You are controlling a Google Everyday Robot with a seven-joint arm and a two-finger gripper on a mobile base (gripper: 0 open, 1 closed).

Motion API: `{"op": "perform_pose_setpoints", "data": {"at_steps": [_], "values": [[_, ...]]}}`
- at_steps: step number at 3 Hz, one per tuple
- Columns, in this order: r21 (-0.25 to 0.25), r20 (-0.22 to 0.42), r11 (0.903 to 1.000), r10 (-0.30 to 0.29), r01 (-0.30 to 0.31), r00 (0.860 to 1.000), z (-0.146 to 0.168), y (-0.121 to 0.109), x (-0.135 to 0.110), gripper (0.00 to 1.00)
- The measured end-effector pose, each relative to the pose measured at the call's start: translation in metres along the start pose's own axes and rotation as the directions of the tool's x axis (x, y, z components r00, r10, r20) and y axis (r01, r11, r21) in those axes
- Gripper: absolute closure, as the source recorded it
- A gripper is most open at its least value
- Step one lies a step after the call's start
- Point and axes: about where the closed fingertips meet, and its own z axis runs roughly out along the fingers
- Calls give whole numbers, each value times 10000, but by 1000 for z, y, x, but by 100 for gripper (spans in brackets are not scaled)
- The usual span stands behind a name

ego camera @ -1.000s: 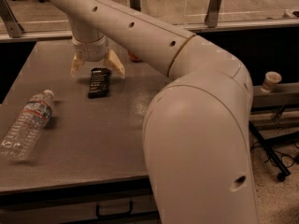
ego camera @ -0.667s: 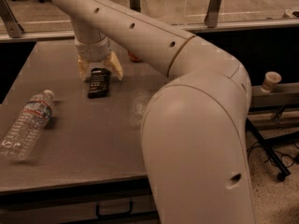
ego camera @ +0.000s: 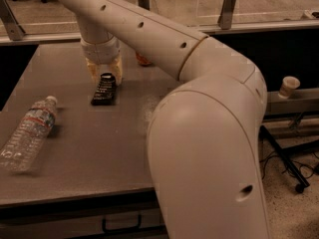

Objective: Pick rxbar chocolate

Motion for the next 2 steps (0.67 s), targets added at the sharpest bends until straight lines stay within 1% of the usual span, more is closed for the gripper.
{"op": "perform_pose_setpoints", "data": {"at_steps": [1, 2], "values": [[0, 0, 10000, 0, 0, 10000, 0, 0, 0, 100], [94, -64, 9999, -142, 143, 9999, -18, -12, -4, 100]]}}
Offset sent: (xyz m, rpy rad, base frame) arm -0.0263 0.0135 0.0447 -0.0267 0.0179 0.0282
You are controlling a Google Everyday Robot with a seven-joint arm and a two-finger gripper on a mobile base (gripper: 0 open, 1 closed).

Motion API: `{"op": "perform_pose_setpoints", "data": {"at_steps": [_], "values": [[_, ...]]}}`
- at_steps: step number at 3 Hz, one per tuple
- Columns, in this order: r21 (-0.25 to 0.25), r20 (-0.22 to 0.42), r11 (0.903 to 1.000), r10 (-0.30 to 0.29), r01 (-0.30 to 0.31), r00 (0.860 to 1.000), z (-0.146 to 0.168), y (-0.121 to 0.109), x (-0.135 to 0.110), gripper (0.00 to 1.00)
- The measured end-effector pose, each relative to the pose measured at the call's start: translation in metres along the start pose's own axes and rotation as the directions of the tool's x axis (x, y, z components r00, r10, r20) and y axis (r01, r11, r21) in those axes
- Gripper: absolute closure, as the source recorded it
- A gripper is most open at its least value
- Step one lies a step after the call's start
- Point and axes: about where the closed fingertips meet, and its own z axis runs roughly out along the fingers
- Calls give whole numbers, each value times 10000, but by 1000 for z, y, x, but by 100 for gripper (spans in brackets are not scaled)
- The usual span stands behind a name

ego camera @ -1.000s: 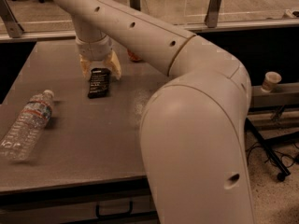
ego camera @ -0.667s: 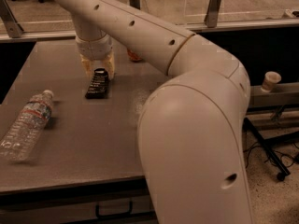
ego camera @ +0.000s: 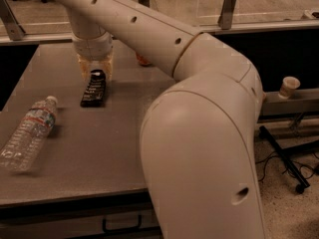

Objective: Pick rxbar chocolate

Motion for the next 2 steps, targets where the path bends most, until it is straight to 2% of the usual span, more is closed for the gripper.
{"op": "perform_pose_setpoints", "data": {"at_steps": [1, 2], "values": [[255, -52, 9996, -154, 155, 9999, -27, -16, 2, 100], [1237, -598, 9919, -218, 291, 9980, -63, -41, 23, 100]]}}
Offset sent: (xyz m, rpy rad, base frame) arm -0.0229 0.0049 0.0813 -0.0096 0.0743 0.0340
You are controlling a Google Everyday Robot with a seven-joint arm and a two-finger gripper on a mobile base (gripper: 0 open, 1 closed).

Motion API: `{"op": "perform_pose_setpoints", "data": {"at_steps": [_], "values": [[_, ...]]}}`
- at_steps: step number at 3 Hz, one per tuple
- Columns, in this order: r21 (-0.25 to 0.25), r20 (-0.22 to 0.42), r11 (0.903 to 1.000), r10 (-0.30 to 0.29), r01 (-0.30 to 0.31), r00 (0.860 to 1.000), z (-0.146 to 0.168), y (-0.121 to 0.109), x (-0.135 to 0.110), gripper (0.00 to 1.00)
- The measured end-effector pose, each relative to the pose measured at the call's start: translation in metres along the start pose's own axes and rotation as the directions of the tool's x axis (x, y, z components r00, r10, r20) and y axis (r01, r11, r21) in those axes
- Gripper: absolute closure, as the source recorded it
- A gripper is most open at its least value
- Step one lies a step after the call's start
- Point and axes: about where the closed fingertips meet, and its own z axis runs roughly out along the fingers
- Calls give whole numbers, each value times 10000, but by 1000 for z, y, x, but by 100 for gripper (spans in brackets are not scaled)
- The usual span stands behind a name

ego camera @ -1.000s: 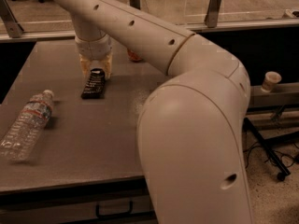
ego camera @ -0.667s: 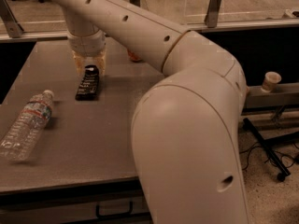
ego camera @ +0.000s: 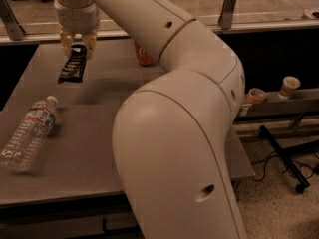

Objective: Pick rxbar chocolate

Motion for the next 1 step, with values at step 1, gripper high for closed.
{"op": "perform_pose_setpoints", "data": {"at_steps": [1], "values": [[191, -174, 9998, -5, 8, 9998, 3, -6, 5, 100]]}}
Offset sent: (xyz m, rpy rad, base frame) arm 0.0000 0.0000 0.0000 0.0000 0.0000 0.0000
